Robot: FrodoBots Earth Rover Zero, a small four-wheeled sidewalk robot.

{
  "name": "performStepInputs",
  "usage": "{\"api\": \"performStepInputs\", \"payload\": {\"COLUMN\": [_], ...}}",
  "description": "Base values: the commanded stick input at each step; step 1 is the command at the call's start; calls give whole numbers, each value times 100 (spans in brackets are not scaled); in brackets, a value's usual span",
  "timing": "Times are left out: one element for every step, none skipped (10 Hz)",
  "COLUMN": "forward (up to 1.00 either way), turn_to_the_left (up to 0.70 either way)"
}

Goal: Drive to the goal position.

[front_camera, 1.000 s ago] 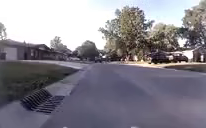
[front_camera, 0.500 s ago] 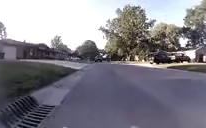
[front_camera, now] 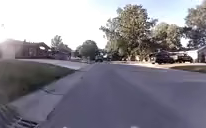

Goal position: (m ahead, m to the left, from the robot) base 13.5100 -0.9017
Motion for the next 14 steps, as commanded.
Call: {"api": "performStepInputs", "payload": {"forward": [100,100,100,100,100,100,100,100,100,100,100,100,100,100], "turn_to_the_left": [0,0,0,0,0,0,0,0,0,0,0,0,0,0]}}
